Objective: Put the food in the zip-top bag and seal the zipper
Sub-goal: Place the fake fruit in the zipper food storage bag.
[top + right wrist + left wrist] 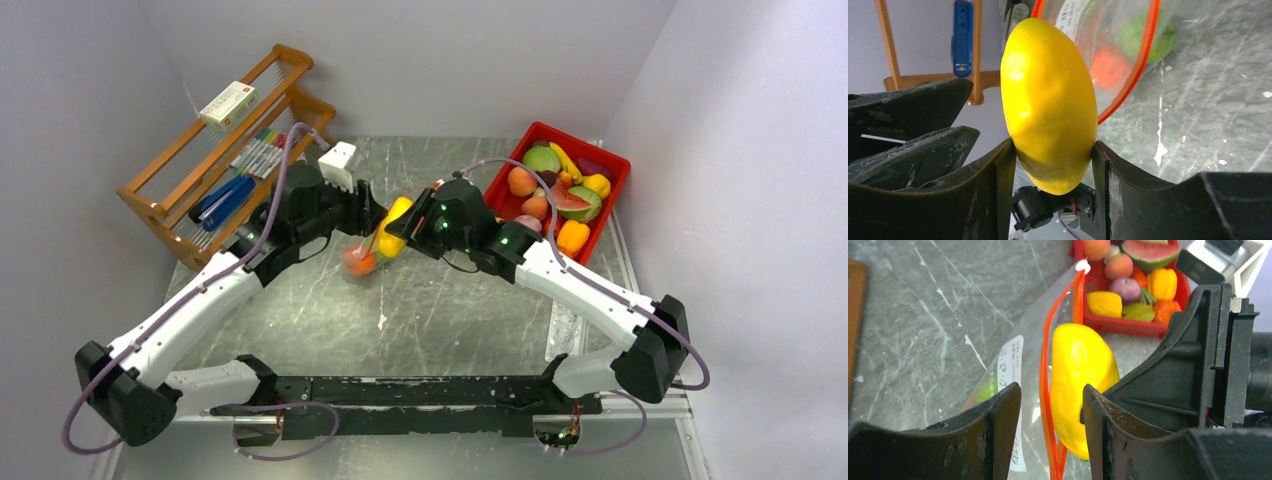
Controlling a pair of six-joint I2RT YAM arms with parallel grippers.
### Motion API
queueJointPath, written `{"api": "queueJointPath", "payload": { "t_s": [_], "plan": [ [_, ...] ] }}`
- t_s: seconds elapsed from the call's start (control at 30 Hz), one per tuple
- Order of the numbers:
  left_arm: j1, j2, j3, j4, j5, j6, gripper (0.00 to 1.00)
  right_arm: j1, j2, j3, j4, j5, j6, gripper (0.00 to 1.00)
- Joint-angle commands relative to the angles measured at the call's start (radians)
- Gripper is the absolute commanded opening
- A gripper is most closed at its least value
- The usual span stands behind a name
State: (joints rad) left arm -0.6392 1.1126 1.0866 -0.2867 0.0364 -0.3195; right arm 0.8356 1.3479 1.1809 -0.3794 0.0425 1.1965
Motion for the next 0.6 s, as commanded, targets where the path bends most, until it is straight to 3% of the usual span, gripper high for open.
{"api": "queueJointPath", "payload": {
  "t_s": [0.0,0.57],
  "plan": [
    [0.026,0.070,0.087,-0.089,0.157,0.120,0.47,0.004,-0.032,-0.027,-0.017,0.079,-0.004,0.44],
    [0.041,0.202,0.116,-0.148,0.259,0.296,0.52,-0.011,-0.053,-0.104,0.002,0.140,0.033,0.43]
  ]
}}
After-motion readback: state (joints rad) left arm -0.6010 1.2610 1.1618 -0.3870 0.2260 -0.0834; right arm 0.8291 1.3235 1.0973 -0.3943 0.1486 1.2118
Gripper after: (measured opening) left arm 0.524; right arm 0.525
